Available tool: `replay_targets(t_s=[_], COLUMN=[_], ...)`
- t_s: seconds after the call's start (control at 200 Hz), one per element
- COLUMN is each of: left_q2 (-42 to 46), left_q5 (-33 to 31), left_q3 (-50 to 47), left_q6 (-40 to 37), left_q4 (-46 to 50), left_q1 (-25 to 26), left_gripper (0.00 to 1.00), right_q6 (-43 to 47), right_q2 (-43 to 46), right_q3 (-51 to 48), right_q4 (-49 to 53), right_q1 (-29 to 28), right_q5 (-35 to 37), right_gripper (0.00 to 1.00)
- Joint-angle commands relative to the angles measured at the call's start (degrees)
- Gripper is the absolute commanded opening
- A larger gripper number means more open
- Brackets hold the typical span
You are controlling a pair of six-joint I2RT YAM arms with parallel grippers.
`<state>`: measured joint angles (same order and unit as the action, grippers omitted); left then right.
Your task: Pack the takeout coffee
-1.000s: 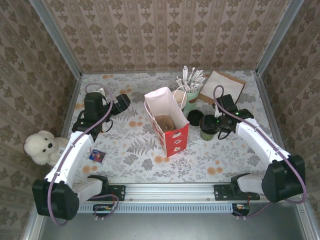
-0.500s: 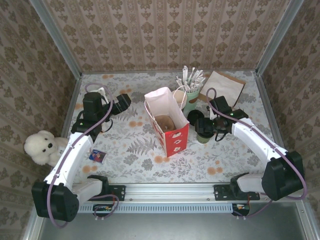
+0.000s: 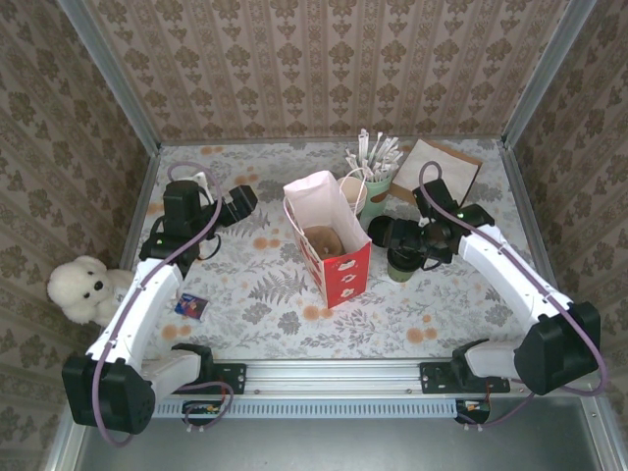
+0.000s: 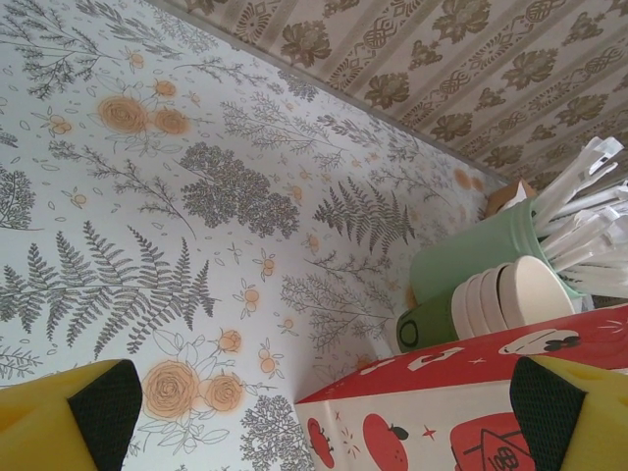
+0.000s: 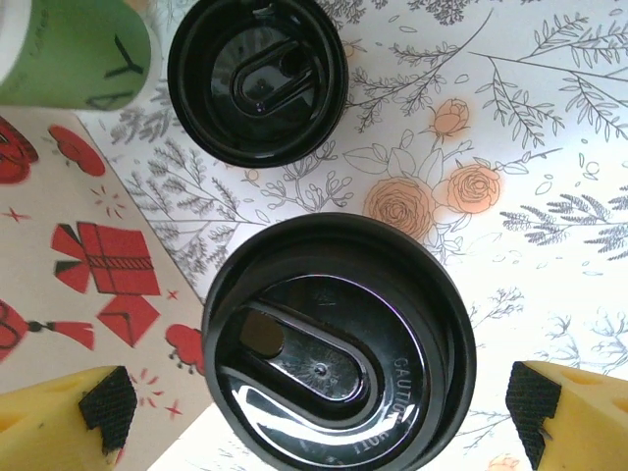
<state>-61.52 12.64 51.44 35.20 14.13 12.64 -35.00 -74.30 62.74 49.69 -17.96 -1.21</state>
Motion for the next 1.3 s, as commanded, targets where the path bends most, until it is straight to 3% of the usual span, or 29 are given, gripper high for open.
replay_targets(t_s=[0.0,0.08,0.42,0.67,1.295], left_q2=[-0.01,-0.09,-1.54,-0.64,-2.51], left_q5=[-0.86,-1.36,-2.33,-2.18,-1.54], left_q3=[1.64,1.29,-0.11,-2.56,-2.89], left_q6=[-1.87,-2.0,-3.31,-2.98,-2.78], left_q4=[0.98,1.25,1.03,0.55,0.28], left_q1=[-0.08,-0.08,-0.16,-0.25,-0.31], left_gripper=[1.0,1.0,1.0,1.0,1.0], right_q6=[-5.65,-8.55,-6.62,-6.28,-6.66], right_q2=[-0.9,-3.59,-12.18,-16.34,-17.14], right_q3=[3.32,5.44,9.88,12.96,9.78], right_q4=[5.44,9.39,11.21,17.01,15.36], right_q1=[-0.88,-1.51,-3.39,-4.5,-5.0], right_q5=[3.12,8.03,2.1,6.92,5.75], right_gripper=[1.0,1.0,1.0,1.0,1.0])
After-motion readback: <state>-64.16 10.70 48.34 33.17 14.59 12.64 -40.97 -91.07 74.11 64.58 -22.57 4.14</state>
